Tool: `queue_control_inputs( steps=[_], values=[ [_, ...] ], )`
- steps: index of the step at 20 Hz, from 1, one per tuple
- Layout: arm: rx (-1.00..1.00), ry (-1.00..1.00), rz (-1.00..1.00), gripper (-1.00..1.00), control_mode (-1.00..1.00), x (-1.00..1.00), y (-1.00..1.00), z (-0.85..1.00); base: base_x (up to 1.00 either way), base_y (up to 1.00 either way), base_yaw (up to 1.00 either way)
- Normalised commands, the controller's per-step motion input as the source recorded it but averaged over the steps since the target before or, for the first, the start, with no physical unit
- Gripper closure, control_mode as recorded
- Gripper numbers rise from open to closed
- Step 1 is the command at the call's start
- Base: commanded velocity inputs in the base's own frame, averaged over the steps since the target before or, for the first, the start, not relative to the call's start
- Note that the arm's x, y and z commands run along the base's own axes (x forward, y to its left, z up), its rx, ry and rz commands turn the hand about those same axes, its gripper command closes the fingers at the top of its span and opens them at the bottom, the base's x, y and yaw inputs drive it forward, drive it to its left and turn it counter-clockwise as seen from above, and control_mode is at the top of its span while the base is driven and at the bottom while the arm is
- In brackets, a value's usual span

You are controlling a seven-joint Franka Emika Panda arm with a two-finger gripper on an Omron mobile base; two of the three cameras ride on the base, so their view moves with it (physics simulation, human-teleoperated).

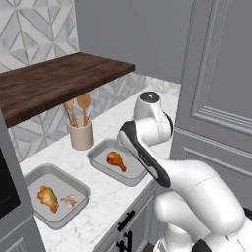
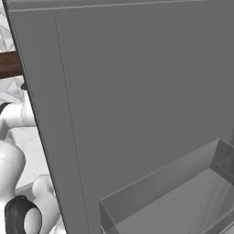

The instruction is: Place one garlic and one chicken drumstick in each tupperware on the nearby counter, to pack two identical lunches.

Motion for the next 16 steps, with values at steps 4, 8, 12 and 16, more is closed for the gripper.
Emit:
queue_control_inputs(
  steps=[4,8,12,16],
  values=[
    [-0.13,0.06,0.0,1.0,-1.0,0.07,0.0,-1.0,0.0,0.0,0.0],
    [0.06,0.04,0.0,1.0,-1.0,0.33,-0.19,-0.98,0.0,0.0,0.0],
    [0.13,0.0,0.0,-1.0,-1.0,0.38,-0.23,-0.46,0.0,0.0,0.0],
    [0.0,0.0,0.0,-1.0,-1.0,0.21,0.0,0.06,0.0,0.0,0.0]
  ],
)
